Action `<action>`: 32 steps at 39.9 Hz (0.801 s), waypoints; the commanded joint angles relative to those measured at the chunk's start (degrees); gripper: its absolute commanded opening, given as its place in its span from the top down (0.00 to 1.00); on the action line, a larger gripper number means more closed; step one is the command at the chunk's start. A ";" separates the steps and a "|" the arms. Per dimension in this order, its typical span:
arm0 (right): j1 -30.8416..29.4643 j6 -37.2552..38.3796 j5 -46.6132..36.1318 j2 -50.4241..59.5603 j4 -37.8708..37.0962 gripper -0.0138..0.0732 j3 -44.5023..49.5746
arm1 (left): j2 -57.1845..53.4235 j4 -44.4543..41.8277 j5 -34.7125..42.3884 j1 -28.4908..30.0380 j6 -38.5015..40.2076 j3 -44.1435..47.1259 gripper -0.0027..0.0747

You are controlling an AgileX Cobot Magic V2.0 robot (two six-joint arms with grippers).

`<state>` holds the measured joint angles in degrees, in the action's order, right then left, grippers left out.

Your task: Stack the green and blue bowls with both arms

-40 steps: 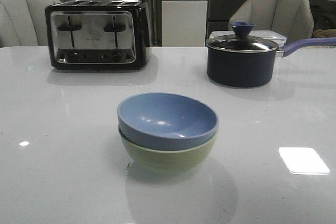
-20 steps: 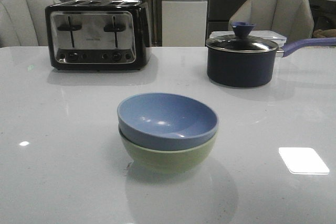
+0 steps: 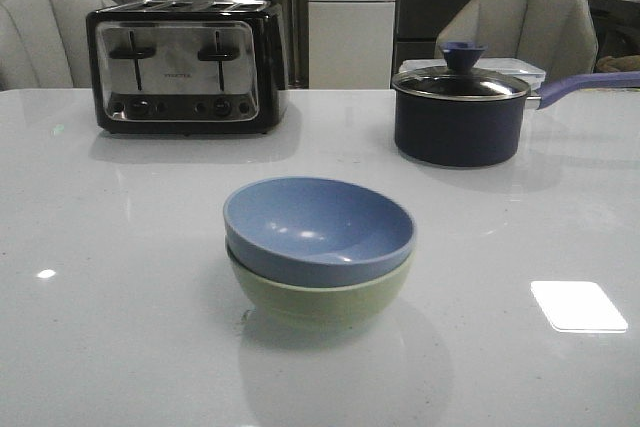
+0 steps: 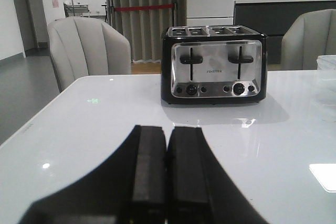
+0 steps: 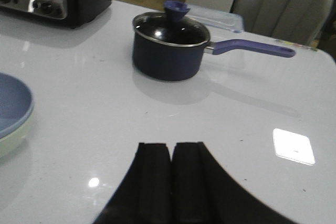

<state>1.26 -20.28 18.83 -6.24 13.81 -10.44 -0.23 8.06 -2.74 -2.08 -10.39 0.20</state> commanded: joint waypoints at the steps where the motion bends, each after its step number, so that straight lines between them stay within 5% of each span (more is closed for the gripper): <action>1: -1.46 -0.63 -9.03 3.50 0.16 0.78 2.69 | -1.19 0.52 5.05 -0.42 0.31 0.20 0.84; 10: -1.40 -0.63 -18.83 8.00 2.49 0.78 12.03 | -1.19 0.52 5.05 -0.42 0.31 0.20 0.84; 32: 0.33 -0.63 -17.73 7.93 2.84 0.78 11.86 | -1.19 0.52 5.05 -0.42 0.31 0.20 0.84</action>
<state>1.48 -20.28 6.53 0.57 16.13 1.59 -0.23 8.06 -2.74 -2.08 -10.39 0.20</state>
